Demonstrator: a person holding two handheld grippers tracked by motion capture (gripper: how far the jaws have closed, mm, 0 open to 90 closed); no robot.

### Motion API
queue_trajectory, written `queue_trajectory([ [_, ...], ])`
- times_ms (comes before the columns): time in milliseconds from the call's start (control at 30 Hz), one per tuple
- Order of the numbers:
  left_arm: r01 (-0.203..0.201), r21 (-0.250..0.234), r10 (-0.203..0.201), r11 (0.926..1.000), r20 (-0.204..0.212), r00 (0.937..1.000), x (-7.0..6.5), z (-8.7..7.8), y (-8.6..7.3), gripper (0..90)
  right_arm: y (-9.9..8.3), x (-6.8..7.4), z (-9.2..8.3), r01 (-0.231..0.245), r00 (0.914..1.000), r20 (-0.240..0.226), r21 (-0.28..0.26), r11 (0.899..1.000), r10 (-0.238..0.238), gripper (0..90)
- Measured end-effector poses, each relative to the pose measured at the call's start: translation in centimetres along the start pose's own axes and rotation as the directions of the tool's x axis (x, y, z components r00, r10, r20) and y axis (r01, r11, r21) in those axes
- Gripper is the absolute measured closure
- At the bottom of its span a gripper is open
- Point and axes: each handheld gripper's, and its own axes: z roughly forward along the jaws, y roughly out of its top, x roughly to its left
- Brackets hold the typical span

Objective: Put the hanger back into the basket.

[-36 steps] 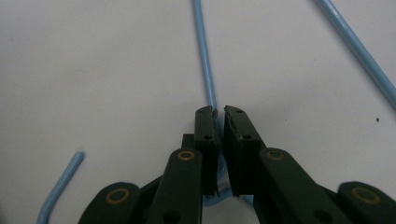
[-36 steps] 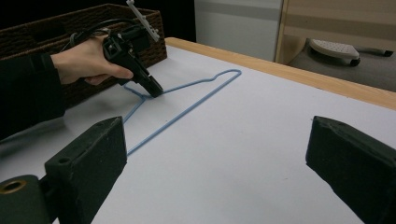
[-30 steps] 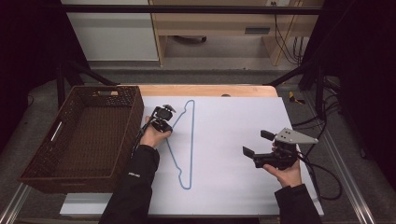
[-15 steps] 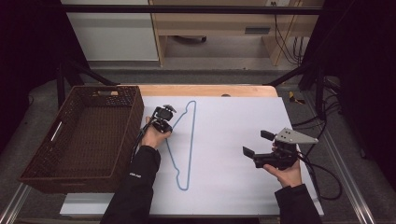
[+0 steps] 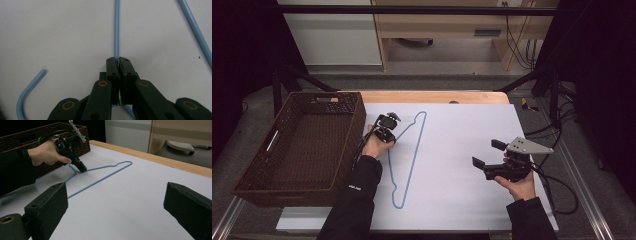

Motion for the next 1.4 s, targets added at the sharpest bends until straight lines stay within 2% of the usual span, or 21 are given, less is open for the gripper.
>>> queue_trajectory([
  [200, -0.01, -0.024, 0.009, 0.9997, -0.015, 0.9998, 0.0, -0.7, -0.1, 87.8, 0.0, 0.0, 0.0, 0.0, 1.0, -0.001, 0.002, 1.0, 0.0, 5.8],
  [400, -0.008, -0.039, 0.008, 0.9992, -0.007, 0.9999, -0.2, -0.9, -0.1, 87.9, 0.0, 0.0, 0.1, 0.009, 0.9999, -0.007, 0.003, 1.0, -0.009, 6.2],
  [533, -0.024, -0.05, 0.022, 0.9984, -0.041, 0.9989, -0.8, -1.5, 0.1, 87.9, -0.1, 0.2, 0.5, -0.003, 0.9999, -0.011, 0.004, 1.0, 0.003, 7.4],
  [600, -0.02, -0.051, 0.018, 0.9985, -0.044, 0.9989, -1.0, -1.7, 0.1, 87.9, -0.1, 0.5, 1.0, -0.006, 0.9997, -0.024, 0.012, 1.0, 0.007, 8.0],
  [767, -0.006, -0.053, 0.003, 0.9986, -0.057, 0.9984, -1.1, -1.8, 0.1, 87.8, 0.0, 2.1, 3.3, 0.0, 0.9976, -0.069, 0.044, 0.999, 0.003, 10.1],
  [900, -0.01, -0.056, 0.006, 0.9984, -0.072, 0.9974, -1.2, -2.2, 0.1, 87.8, 0.3, 3.9, 5.9, 0.017, 0.9951, -0.099, 0.097, 0.995, -0.008, 11.2],
  [1100, -0.009, -0.053, 0.005, 0.9985, -0.091, 0.9958, -1.6, -2.7, 0.2, 87.8, 0.6, 6.3, 9.5, 0.0, 0.9882, -0.152, 0.143, 0.99, 0.022, 15.2],
  [1300, -0.024, -0.061, 0.018, 0.9979, -0.103, 0.9945, -2.0, -3.3, 0.5, 87.8, 0.6, 7.8, 12.3, -0.003, 0.9837, -0.177, 0.175, 0.984, 0.034, 16.7],
  [1400, -0.032, -0.06, 0.025, 0.9977, -0.108, 0.9938, -2.1, -3.4, 0.6, 87.8, 0.6, 8.3, 13.0, -0.001, 0.9812, -0.19, 0.182, 0.983, 0.036, 17.5],
])
